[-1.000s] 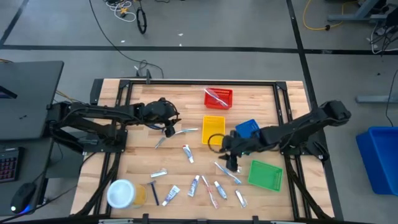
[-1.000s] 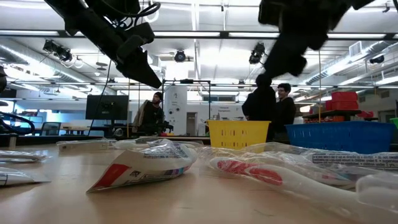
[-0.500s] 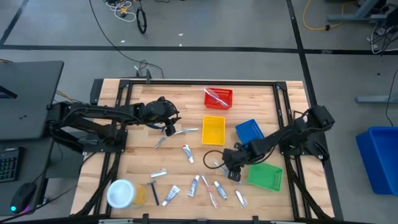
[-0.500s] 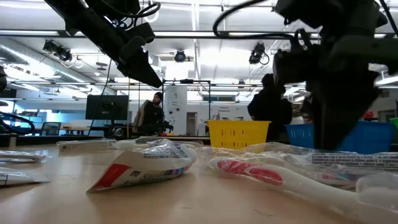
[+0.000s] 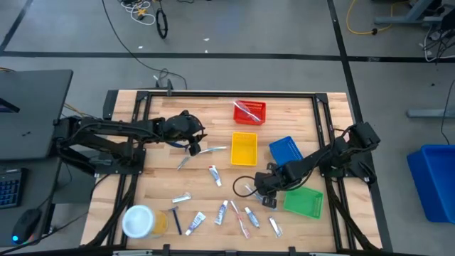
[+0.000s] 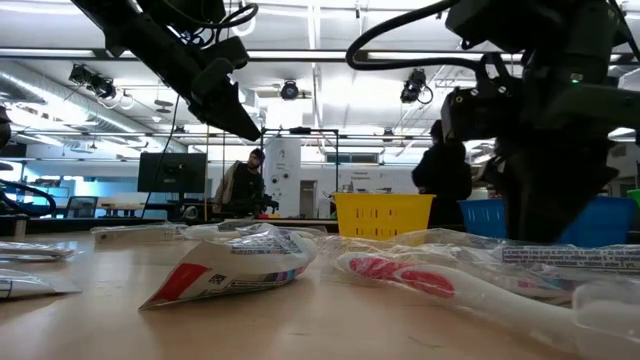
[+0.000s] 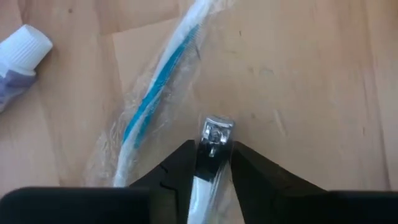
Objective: Pick & Place Travel size toiletries
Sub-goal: Put the nail cutter into the blue bin
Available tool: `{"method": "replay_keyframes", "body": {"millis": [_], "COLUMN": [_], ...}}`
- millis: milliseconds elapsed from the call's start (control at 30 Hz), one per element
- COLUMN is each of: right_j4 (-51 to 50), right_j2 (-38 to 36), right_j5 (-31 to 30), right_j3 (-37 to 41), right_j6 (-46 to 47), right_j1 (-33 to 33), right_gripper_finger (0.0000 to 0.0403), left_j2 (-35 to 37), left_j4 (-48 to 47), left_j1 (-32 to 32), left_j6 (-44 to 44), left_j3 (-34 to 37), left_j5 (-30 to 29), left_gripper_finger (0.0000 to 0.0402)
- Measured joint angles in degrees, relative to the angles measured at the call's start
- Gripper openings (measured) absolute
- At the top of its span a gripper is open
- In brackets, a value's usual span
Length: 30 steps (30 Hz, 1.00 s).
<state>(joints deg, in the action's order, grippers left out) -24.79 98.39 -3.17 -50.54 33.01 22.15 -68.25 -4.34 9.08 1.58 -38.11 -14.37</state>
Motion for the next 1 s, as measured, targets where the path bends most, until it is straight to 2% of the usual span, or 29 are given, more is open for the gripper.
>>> {"method": "replay_keyframes", "body": {"millis": [200,367,633,800,1000], "right_j4": [0.25,1.16,0.23,-5.61,-16.96], "right_j2": [-0.36,-1.80,-10.44,-19.18,-27.93], "right_j5": [0.41,1.17,-0.02,-5.84,-18.86], "right_j3": [0.12,0.28,0.26,0.26,0.19], "right_j6": [1.03,1.06,1.03,-0.03,-0.38], "right_j1": [-0.04,-0.06,-1.77,-3.09,-4.30], "right_gripper_finger": [0.0075,0.0071,0.0070,0.0071,0.0071], "left_j2": [0.00,0.00,0.00,0.00,-0.02], "left_j4": [-0.02,-0.02,-0.03,0.21,1.05], "left_j1": [0.00,0.00,-0.01,0.00,0.00], "left_j6": [0.09,0.11,0.71,0.81,0.81], "left_j3": [0.00,0.00,0.00,-0.02,-0.02], "left_j5": [0.00,0.02,0.02,0.02,0.02], "left_gripper_finger": [0.0142,0.0142,0.0142,0.0142,0.0142]}}
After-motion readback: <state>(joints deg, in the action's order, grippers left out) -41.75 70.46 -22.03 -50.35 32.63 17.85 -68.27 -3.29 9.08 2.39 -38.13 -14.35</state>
